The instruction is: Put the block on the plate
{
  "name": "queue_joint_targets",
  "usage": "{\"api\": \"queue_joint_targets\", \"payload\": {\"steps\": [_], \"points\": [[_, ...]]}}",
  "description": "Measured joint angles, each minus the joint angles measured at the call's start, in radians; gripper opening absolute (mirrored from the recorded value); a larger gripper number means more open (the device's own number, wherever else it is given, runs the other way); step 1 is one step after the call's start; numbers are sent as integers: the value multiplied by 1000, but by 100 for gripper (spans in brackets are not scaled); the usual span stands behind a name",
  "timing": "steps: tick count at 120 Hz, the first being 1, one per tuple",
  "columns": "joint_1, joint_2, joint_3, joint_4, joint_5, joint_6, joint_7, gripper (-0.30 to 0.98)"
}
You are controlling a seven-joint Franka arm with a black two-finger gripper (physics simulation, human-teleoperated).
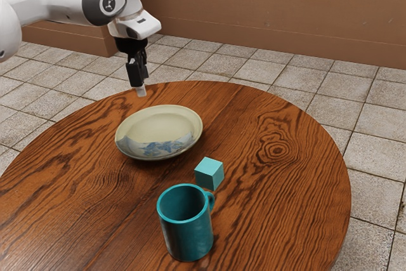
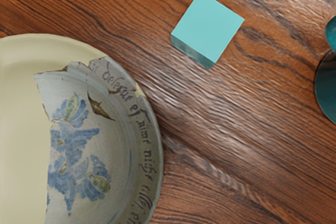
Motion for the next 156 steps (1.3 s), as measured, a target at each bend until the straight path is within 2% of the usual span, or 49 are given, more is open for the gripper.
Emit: {"api": "queue_joint_targets", "payload": {"steps": [41, 57, 86, 110, 125, 156], "points": [[-5, 18, 0, 0, 0, 4, 5, 68], [-48, 113, -2, 5, 4, 34, 32, 69], [-115, 314, -3, 131, 7, 97, 126, 69], [-166, 303, -8, 14, 10, 186, 186, 69], [-192, 316, -8, -5, 12, 224, 214, 69], [-210, 364, -8, -67, 54, 352, 248, 69]]}}
